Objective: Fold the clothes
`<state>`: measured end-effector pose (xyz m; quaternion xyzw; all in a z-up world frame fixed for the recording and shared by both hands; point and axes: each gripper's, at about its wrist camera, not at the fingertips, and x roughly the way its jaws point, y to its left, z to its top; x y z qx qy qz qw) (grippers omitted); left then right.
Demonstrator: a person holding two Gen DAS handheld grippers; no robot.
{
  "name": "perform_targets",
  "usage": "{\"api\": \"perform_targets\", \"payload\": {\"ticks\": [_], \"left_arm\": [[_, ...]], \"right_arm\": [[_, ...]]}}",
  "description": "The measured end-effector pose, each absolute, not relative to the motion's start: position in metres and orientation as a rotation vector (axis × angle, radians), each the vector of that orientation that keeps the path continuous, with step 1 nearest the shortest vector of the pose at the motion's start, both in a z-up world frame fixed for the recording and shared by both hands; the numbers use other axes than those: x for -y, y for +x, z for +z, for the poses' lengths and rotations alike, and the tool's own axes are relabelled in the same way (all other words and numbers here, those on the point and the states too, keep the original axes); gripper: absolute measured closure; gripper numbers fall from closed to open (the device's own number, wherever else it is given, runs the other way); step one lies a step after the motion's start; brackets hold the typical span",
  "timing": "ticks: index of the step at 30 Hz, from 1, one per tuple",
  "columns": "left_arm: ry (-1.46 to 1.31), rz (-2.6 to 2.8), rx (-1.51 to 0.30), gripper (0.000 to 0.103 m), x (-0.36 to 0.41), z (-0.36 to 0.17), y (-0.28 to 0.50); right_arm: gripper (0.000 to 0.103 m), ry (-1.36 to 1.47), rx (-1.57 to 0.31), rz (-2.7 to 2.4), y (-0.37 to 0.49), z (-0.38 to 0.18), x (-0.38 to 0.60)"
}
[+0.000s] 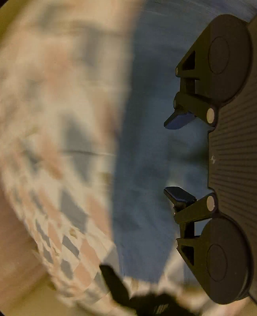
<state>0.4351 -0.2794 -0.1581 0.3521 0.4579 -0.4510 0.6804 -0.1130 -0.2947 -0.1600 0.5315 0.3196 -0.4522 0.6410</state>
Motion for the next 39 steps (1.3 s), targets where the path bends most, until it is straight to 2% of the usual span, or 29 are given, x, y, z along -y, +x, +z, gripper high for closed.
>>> {"api": "perform_targets", "payload": {"ticks": [3, 4, 6, 7, 10, 12, 15, 17, 18, 19, 21, 22, 28, 32, 34, 36, 37, 38, 39], "left_arm": [[0.62, -0.921, -1.294, 0.073, 0.202, -0.19, 0.446], [0.547, -0.895, -1.368, 0.07, 0.18, -0.2, 0.446], [0.422, -0.842, -1.477, 0.057, 0.145, -0.22, 0.444], [0.379, -0.81, -1.505, 0.052, 0.134, -0.23, 0.443], [0.2, -0.737, -1.576, 0.05, 0.113, -0.249, 0.445], [0.02, -0.682, -1.617, 0.042, 0.1, -0.259, 0.446], [-0.176, -0.591, -1.643, 0.041, 0.093, -0.277, 0.44], [-0.225, -0.549, -1.638, 0.043, 0.096, -0.286, 0.434], [-0.23, -0.537, -1.632, 0.045, 0.098, -0.289, 0.432], [-0.227, -0.532, -1.627, 0.053, 0.101, -0.289, 0.43], [-0.198, -0.542, -1.616, 0.073, 0.107, -0.283, 0.426], [-0.174, -0.569, -1.609, 0.095, 0.11, -0.276, 0.424], [-0.012, -0.799, -1.46, 0.098, 0.122, -0.197, 0.425], [-0.001, -0.857, -1.337, 0.098, 0.11, -0.131, 0.448], [0.073, -0.87, -1.244, 0.098, 0.098, -0.107, 0.462], [0.15, -0.835, -1.186, 0.097, 0.084, -0.104, 0.476], [0.218, -0.808, -1.173, 0.094, 0.081, -0.113, 0.481], [0.324, -0.774, -1.172, 0.088, 0.083, -0.134, 0.481], [0.43, -0.738, -1.168, 0.087, 0.085, -0.154, 0.482]], "right_arm": [[0.036, 1.488, -0.668, -1.05, -0.138, -0.19, 0.234], [0.036, 1.558, -0.65, -1.071, -0.145, -0.199, 0.217], [0.036, 1.683, -0.602, -1.114, -0.16, -0.214, 0.188], [0.036, 1.719, -0.557, -1.146, -0.167, -0.218, 0.18], [0.036, 1.773, -0.435, -1.196, -0.182, -0.226, 0.17], [0.036, 1.81, -0.372, -1.203, -0.183, -0.234, 0.164], [0.035, 1.844, -0.28, -1.221, -0.181, -0.245, 0.157], [0.036, 1.851, -0.184, -1.258, -0.175, -0.251, 0.153], [0.041, 1.856, -0.148, -1.284, -0.174, -0.254, 0.152], [0.059, 1.862, -0.108, -1.306, -0.173, -0.257, 0.152], [0.087, 1.882, -0.062, -1.34, -0.172, -0.257, 0.152], [0.096, 1.877, -0.074, -1.345, -0.171, -0.252, 0.152], [0.101, 1.884, -0.057, -1.229, -0.174, -0.198, 0.138], [0.101, 1.909, -0.187, -1.027, -0.159, -0.153, 0.127], [0.101, 1.958, -0.266, -0.906, -0.146, -0.148, 0.119], [0.097, 2.004, -0.392, -0.806, -0.123, -0.162, 0.115], [0.086, 2.016, -0.464, -0.765, -0.111, -0.173, 0.116], [0.085, 2.023, -0.546, -0.725, -0.101, -0.186, 0.118], [0.084, 2.016, -0.62, -0.709, -0.093, -0.194, 0.12]]}}
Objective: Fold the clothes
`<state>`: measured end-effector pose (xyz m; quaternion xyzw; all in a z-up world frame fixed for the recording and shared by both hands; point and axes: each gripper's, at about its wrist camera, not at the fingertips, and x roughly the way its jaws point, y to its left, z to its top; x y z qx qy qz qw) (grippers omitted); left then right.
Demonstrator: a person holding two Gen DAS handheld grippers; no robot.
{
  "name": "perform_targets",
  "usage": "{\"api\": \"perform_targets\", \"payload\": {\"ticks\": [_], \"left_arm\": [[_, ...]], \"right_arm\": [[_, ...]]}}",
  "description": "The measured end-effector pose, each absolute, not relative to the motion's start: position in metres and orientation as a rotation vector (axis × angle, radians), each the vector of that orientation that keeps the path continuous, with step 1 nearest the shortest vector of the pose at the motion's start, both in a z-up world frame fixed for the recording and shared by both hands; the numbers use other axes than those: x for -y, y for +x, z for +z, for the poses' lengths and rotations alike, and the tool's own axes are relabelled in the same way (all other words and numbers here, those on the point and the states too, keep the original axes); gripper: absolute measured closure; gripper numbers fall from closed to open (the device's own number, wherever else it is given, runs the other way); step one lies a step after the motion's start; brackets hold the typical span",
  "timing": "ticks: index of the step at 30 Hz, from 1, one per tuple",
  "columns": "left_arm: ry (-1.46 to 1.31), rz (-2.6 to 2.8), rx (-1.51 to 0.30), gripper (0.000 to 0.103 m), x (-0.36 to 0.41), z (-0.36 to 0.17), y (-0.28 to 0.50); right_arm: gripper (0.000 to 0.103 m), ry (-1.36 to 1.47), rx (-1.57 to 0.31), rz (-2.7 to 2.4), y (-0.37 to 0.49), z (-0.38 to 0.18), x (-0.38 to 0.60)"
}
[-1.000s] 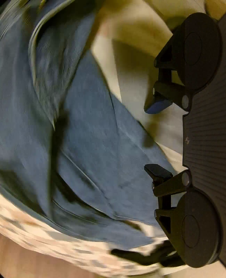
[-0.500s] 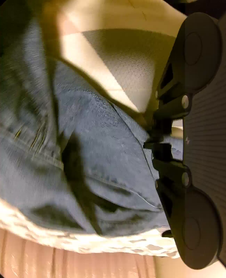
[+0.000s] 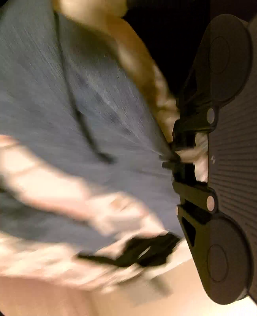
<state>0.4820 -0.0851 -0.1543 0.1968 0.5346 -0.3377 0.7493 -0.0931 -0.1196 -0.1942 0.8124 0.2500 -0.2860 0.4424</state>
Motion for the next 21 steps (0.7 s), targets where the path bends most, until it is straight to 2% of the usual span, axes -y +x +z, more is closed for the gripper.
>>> {"api": "perform_targets", "payload": {"ticks": [2, 4, 7, 12, 15, 18, 21], "left_arm": [[0.615, -0.673, -1.196, 0.087, 0.092, -0.194, 0.472], [0.753, -0.654, -1.175, 0.084, 0.095, -0.213, 0.45], [0.866, -0.651, -1.09, 0.072, 0.096, -0.208, 0.421], [0.907, -0.761, -0.977, 0.075, 0.124, -0.165, 0.383], [0.899, -0.961, -0.879, 0.075, 0.168, -0.134, 0.321], [0.818, -1.117, -0.839, 0.073, 0.201, -0.111, 0.255], [0.697, -1.185, -0.873, 0.071, 0.221, -0.099, 0.187]], "right_arm": [[0.08, 1.946, -0.662, -0.721, -0.092, -0.187, 0.127], [0.069, 1.823, -0.624, -0.768, -0.11, -0.159, 0.137], [0.07, 1.642, -0.574, -0.923, -0.162, -0.12, 0.146], [0.069, 1.265, -0.666, -1.329, -0.267, -0.071, 0.162], [0.069, 0.886, -0.876, -1.435, -0.296, -0.053, 0.175], [0.068, 0.396, -1.192, -1.301, -0.301, -0.067, 0.183], [0.057, -0.077, -1.415, -1.008, -0.317, -0.114, 0.187]]}}
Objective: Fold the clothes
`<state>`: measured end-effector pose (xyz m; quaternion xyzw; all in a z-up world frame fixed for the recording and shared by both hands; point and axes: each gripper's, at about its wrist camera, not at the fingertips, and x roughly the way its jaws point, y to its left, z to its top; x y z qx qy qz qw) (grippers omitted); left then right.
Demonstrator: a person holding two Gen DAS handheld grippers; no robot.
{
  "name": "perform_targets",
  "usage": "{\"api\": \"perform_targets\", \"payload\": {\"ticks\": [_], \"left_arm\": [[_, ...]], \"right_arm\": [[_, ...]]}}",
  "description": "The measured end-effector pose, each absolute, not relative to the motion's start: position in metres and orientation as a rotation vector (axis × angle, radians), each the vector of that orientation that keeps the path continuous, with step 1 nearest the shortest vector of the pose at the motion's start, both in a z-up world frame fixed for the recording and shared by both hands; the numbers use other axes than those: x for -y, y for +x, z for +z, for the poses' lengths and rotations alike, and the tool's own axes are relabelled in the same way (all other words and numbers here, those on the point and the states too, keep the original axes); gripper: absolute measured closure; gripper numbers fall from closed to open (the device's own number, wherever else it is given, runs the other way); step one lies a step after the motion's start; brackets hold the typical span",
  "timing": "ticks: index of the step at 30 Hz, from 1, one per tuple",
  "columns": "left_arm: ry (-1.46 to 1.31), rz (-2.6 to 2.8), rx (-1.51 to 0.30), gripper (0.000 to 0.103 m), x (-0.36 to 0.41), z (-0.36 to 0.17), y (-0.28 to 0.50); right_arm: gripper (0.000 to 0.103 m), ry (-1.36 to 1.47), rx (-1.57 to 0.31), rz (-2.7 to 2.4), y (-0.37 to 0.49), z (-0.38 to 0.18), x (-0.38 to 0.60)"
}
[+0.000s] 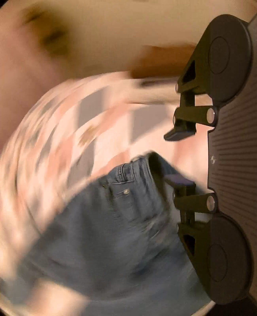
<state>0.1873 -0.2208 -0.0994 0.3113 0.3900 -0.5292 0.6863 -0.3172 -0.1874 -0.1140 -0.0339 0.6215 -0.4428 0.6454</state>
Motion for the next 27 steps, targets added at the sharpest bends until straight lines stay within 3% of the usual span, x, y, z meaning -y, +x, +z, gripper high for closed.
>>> {"api": "perform_targets", "payload": {"ticks": [4, 7, 10, 11, 14, 15, 17, 19, 21, 23, 25, 27], "left_arm": [[0.602, -1.141, -0.953, 0.071, 0.211, -0.101, 0.084], [0.582, -1.074, -1.027, 0.07, 0.187, -0.107, 0.007], [0.585, -1.026, -1.113, 0.07, 0.167, -0.115, -0.067], [0.593, -1.023, -1.13, 0.069, 0.157, -0.115, -0.086], [0.59, -1.029, -1.154, 0.062, 0.145, -0.113, -0.134], [0.59, -1.029, -1.16, 0.062, 0.144, -0.114, -0.145], [0.61, -1.025, -1.16, 0.063, 0.146, -0.116, -0.166], [0.653, -1.037, -1.119, 0.063, 0.148, -0.114, -0.186], [0.689, -1.065, -1.083, 0.062, 0.152, -0.111, -0.205], [0.719, -1.106, -1.058, 0.056, 0.157, -0.111, -0.225], [0.735, -1.178, -1.039, 0.054, 0.159, -0.114, -0.249], [0.764, -1.238, -1.015, 0.054, 0.162, -0.12, -0.271]], "right_arm": [[0.046, -0.61, -1.469, -0.545, -0.336, -0.193, 0.193], [0.038, -0.987, -1.32, -0.257, -0.371, -0.226, 0.192], [0.038, -1.268, -1.095, -0.092, -0.395, -0.243, 0.197], [0.039, -1.315, -1.051, -0.056, -0.399, -0.248, 0.201], [0.062, -1.374, -0.978, 0.021, -0.404, -0.258, 0.218], [0.102, -1.293, -0.973, 0.027, -0.403, -0.25, 0.229], [0.098, -1.087, -0.967, 0.004, -0.398, -0.226, 0.255], [0.098, -0.667, -1.004, -0.178, -0.384, -0.176, 0.308], [0.098, -0.155, -1.035, -0.389, -0.382, -0.143, 0.384], [0.098, 0.461, -1.081, -0.515, -0.398, -0.151, 0.464], [0.071, 0.852, -1.154, -0.604, -0.413, -0.183, 0.509], [0.065, 0.869, -1.251, -0.647, -0.413, -0.206, 0.513]]}}
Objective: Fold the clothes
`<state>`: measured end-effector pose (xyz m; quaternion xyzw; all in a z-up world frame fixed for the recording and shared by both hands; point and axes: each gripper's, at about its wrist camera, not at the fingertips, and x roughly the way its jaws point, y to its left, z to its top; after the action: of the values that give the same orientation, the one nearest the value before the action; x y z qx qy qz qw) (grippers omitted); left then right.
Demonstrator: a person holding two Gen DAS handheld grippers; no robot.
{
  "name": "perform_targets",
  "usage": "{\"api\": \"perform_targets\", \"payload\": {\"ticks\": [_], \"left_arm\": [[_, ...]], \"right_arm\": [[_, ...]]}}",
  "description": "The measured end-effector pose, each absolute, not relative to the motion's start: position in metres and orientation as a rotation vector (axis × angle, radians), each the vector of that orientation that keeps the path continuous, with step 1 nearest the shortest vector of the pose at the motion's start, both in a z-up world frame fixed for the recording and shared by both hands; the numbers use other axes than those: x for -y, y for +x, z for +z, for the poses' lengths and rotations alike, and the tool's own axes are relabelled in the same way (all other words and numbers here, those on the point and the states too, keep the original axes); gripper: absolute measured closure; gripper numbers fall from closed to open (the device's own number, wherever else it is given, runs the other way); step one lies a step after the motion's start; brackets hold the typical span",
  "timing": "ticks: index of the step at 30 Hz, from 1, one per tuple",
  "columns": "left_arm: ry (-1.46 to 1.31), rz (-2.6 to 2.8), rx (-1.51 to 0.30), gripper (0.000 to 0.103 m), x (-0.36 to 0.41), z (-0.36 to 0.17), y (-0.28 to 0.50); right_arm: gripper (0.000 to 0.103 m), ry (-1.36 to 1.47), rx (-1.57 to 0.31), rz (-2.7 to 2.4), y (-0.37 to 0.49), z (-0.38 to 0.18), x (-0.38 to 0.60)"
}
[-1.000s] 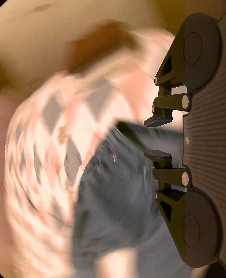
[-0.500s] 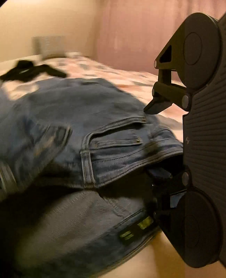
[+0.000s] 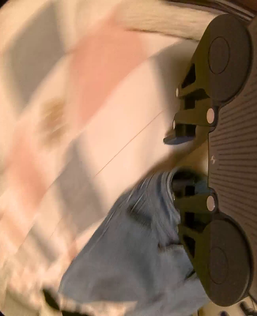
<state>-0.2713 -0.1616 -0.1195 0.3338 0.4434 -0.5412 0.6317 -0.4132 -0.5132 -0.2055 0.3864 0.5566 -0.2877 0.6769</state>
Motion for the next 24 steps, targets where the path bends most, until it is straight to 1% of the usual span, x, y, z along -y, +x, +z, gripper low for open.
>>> {"api": "perform_targets", "payload": {"ticks": [2, 4, 7, 9, 11, 12, 14, 16, 18, 20, 22, 24], "left_arm": [[0.801, -1.298, -0.985, 0.052, 0.162, -0.127, -0.296], [0.838, -1.327, -0.969, 0.052, 0.16, -0.138, -0.319], [0.881, -1.38, -0.925, 0.052, 0.153, -0.152, -0.356], [0.912, -1.402, -0.869, 0.051, 0.145, -0.16, -0.383], [0.969, -1.4, -0.807, 0.05, 0.138, -0.173, -0.413], [1.008, -1.393, -0.777, 0.05, 0.135, -0.179, -0.427], [1.085, -1.374, -0.709, 0.045, 0.128, -0.191, -0.455], [1.157, -1.322, -0.638, 0.04, 0.126, -0.207, -0.476], [1.261, -1.211, -0.552, 0.04, 0.13, -0.228, -0.492], [1.36, -1.082, -0.445, 0.041, 0.132, -0.247, -0.502], [1.428, -1.009, -0.387, 0.041, 0.137, -0.258, -0.507], [1.493, -0.957, -0.334, 0.04, 0.142, -0.269, -0.511]], "right_arm": [[0.064, 0.7, -1.235, -0.644, -0.405, -0.196, 0.492], [0.053, 0.449, -1.233, -0.633, -0.399, -0.186, 0.46], [0.052, -0.036, -1.268, -0.561, -0.405, -0.189, 0.408], [0.052, -0.23, -1.261, -0.519, -0.419, -0.192, 0.386], [0.051, -0.369, -1.227, -0.465, -0.435, -0.195, 0.369], [0.047, -0.439, -1.208, -0.432, -0.443, -0.199, 0.363], [0.042, -0.57, -1.173, -0.359, -0.459, -0.208, 0.353], [0.032, -0.693, -1.148, -0.26, -0.467, -0.223, 0.352], [0.028, -0.853, -1.118, -0.164, -0.475, -0.241, 0.353], [0.028, -1.003, -1.055, -0.082, -0.481, -0.258, 0.356], [0.021, -1.091, -1.002, -0.037, -0.482, -0.272, 0.362], [0.017, -1.161, -0.955, 0.0, -0.48, -0.286, 0.37]]}}
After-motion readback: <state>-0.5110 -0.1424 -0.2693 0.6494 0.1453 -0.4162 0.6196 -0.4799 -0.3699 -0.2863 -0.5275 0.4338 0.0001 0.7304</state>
